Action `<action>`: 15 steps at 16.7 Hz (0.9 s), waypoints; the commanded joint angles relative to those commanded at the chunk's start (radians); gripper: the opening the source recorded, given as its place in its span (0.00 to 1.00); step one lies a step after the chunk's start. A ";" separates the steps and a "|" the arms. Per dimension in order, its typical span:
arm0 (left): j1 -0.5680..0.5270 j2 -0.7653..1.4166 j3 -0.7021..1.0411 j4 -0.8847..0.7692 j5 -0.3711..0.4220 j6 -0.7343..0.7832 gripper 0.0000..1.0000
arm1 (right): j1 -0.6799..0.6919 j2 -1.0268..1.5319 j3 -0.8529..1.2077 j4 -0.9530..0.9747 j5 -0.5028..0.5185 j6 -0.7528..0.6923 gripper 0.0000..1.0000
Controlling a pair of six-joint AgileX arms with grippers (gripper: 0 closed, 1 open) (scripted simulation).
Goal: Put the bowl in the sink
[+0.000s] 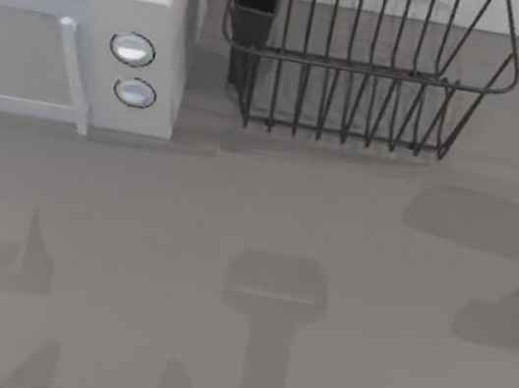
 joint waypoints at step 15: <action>0.000 0.000 0.000 0.000 0.000 0.000 1.00 | -0.001 0.553 -0.091 0.660 0.012 -0.005 0.00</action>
